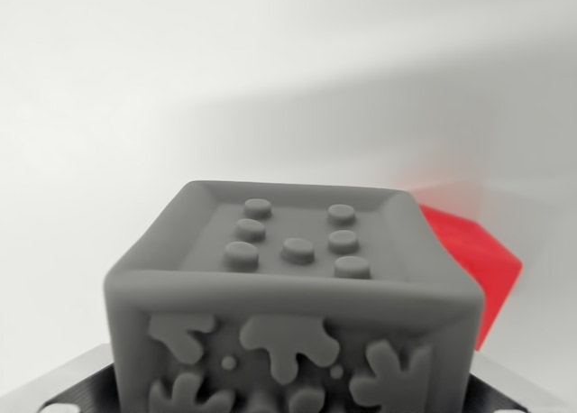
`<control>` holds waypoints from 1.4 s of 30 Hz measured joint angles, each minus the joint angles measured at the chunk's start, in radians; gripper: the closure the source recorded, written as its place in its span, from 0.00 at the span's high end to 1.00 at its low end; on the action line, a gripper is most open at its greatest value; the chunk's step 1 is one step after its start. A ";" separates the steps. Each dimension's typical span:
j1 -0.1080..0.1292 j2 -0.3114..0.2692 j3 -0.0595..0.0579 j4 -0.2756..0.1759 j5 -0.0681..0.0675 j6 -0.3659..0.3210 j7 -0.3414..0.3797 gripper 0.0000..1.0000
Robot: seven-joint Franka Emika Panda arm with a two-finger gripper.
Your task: Destack cube
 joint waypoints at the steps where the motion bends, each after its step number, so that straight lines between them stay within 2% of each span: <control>1: 0.002 0.004 0.002 0.002 0.001 0.001 -0.003 0.00; 9: 0.011 0.024 0.021 0.022 0.004 0.003 -0.024 0.00; 29: 0.032 0.091 0.075 0.083 0.005 0.006 -0.081 0.00; 42: 0.045 0.131 0.104 0.126 0.005 0.007 -0.116 0.00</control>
